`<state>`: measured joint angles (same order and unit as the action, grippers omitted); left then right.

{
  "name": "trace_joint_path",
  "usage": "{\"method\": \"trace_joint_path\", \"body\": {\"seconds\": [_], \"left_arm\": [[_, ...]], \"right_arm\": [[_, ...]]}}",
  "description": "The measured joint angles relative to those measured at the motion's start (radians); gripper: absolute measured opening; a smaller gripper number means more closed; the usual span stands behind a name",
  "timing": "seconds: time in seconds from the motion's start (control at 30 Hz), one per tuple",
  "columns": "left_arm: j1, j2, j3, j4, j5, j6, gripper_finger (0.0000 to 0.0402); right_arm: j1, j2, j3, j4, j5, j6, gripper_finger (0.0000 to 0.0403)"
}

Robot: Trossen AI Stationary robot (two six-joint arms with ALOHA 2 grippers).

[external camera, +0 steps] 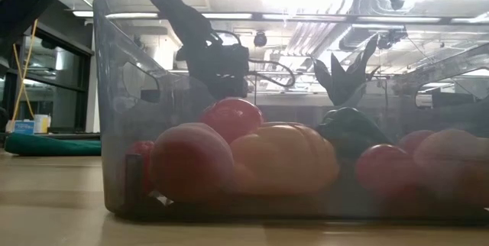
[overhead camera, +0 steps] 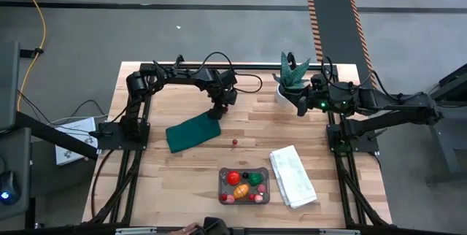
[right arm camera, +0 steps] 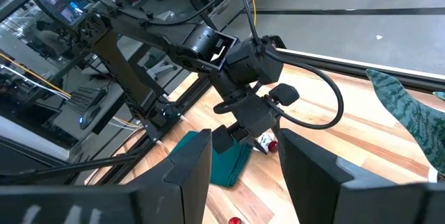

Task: Pick and placing Produce into tupperware
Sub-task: Put the top red cherry into the black bin

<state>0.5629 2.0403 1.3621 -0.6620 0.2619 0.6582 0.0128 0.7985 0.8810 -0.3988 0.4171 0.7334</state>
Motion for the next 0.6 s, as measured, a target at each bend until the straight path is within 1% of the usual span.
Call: {"method": "trace_joint_path", "body": {"seconds": [0.6], "left_arm": [[0.0,0.0,0.0,0.007,-0.004,-0.012,0.0165]], "right_arm": [[0.0,0.0,0.0,0.0,0.0,0.0,0.0156]]}}
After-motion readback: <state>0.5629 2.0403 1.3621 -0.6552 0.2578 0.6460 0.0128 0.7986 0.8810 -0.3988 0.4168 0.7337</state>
